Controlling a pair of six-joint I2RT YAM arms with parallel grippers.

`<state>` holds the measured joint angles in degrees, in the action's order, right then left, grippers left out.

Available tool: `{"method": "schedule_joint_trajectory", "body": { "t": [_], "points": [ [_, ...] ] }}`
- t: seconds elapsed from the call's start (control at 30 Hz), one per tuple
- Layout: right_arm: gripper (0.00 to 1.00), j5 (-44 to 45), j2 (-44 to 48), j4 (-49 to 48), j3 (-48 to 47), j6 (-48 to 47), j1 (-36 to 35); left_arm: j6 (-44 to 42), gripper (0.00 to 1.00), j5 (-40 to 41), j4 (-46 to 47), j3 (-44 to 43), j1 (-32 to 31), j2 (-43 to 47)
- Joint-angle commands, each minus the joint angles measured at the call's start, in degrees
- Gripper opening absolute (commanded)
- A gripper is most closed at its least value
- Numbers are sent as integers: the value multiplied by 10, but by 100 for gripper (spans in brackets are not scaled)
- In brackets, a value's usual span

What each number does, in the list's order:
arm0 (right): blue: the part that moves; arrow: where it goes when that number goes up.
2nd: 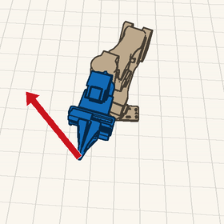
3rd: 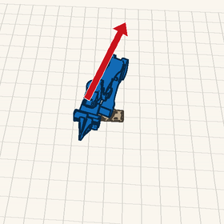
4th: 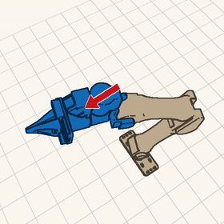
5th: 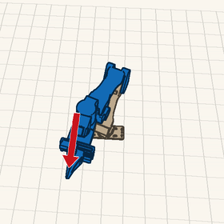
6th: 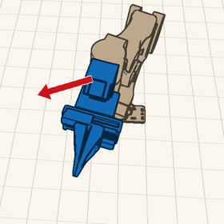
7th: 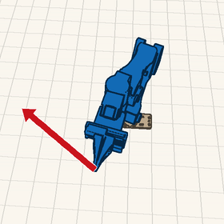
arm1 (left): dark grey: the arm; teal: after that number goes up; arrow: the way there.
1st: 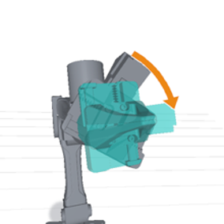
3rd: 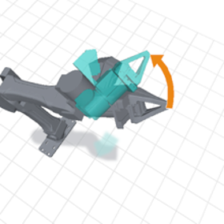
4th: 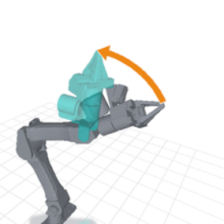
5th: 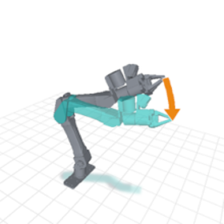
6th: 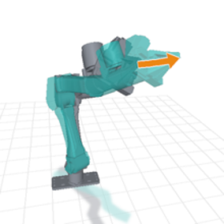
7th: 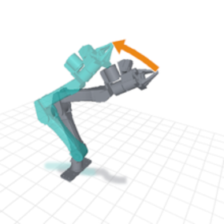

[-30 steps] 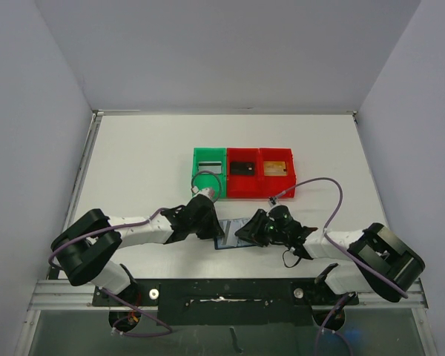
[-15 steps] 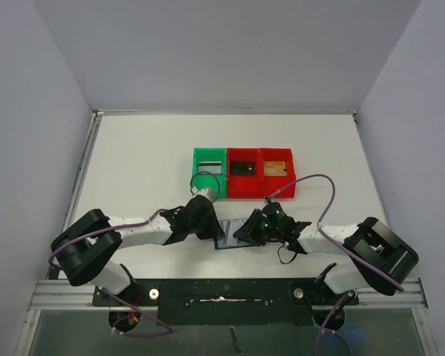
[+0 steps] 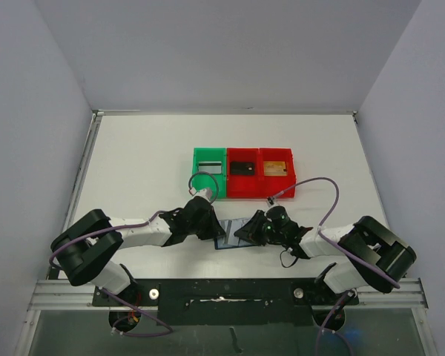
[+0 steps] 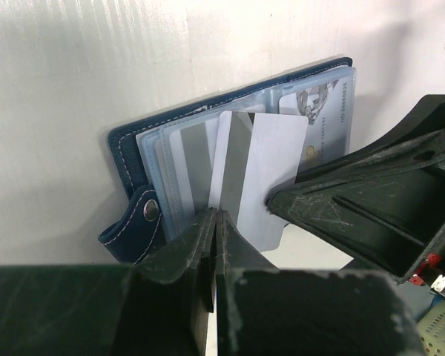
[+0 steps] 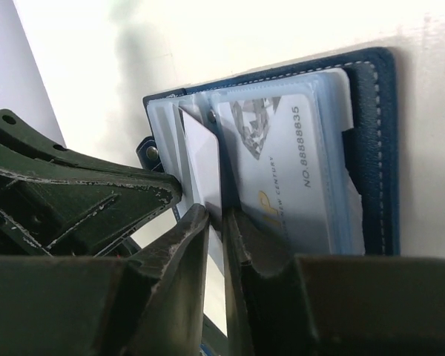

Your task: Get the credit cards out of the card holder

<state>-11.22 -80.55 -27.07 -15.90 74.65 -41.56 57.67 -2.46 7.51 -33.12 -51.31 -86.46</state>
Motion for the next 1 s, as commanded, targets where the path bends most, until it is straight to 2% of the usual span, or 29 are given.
{"method": "schedule_joint_trajectory", "body": {
  "t": [0.0, 0.13, 0.4, 0.53, 0.67, 0.83, 0.97],
  "points": [
    [11, 6, 3, -106, 14, -1, 14, -11, 0, 1, -55, 18, -5, -24],
    [0, 4, 57, -73, 14, -27, 32, -12, 0, 7, -65, 15, -4, -19],
    [0, -63, 145, 50, 4, -97, 104, -19, 0, 10, -72, 7, -3, -20],
    [0, -74, 154, 91, -21, -136, 107, -23, 0, 8, -66, 1, -4, -16],
    [0, -75, 160, 91, -33, -165, 107, -25, 0, 9, -65, -5, -3, 5],
    [0, -64, 194, 69, -44, -228, 106, -32, 13, 24, -77, -16, -1, 54],
    [0, -16, 249, 66, -56, -326, 96, -48, 23, 44, -94, -22, 6, 113]
  ]
}}
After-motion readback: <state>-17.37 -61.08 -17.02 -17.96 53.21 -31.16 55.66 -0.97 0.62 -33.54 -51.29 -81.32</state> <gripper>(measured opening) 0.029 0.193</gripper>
